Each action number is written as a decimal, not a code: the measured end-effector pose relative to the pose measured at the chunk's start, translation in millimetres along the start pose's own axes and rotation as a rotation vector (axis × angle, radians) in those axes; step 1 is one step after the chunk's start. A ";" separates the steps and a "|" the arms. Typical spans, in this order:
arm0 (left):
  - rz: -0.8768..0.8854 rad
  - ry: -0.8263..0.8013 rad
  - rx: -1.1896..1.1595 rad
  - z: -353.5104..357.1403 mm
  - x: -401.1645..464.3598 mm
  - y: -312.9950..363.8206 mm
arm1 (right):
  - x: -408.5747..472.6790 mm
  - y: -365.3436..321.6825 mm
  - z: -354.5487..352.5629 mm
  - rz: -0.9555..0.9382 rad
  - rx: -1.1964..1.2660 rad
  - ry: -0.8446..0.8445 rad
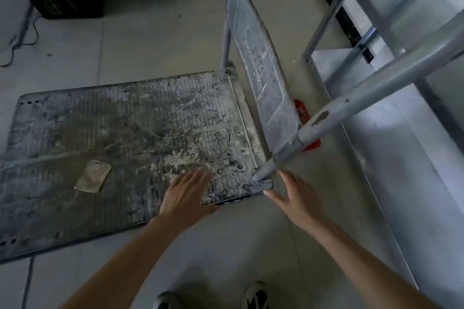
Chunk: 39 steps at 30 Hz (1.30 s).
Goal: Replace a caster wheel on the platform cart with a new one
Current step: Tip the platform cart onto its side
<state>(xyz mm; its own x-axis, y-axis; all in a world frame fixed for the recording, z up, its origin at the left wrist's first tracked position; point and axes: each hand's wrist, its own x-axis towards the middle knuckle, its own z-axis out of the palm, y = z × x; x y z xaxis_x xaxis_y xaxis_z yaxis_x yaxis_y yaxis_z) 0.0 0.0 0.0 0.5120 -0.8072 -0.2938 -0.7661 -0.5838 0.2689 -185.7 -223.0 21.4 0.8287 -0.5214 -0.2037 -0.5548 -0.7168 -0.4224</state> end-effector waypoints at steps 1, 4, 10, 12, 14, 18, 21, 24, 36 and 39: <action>0.022 0.021 -0.021 12.6 9.5 -5.9 | 7.1 9.0 13.8 -0.027 0.034 0.042; 0.049 0.035 0.039 50.6 37.7 -25.5 | 32.5 35.5 52.3 -0.110 0.080 0.081; 0.159 0.089 0.091 114.6 85.9 -36.5 | 67.7 70.0 102.9 -0.228 0.166 0.191; 0.211 0.107 0.110 127.2 95.1 -34.6 | 73.2 73.6 108.8 -0.239 0.191 0.231; 0.254 0.120 0.123 135.7 97.6 -32.7 | 76.7 77.0 112.5 -0.256 0.193 0.268; 0.284 0.174 0.142 148.5 91.8 -30.5 | 77.5 77.8 116.4 -0.271 0.173 0.333; 0.267 0.170 0.139 161.9 85.9 -32.0 | 72.4 75.2 119.0 -0.271 0.206 0.371; 0.246 0.217 0.178 176.7 82.0 -28.9 | 65.7 71.9 119.3 -0.256 0.216 0.393; 0.213 0.273 0.192 198.4 78.4 -31.3 | 63.0 67.8 122.5 -0.288 0.211 0.433; 0.223 0.297 0.208 201.5 78.3 -29.2 | 62.1 66.1 120.0 -0.285 0.189 0.443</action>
<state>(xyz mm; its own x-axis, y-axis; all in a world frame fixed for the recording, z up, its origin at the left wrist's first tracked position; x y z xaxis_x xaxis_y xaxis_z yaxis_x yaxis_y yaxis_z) -15.9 -28.5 -215.7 0.3913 -0.9196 0.0355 -0.9172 -0.3866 0.0957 -162.0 -247.2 -125.1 0.8109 -0.4931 0.3151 -0.2568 -0.7836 -0.5657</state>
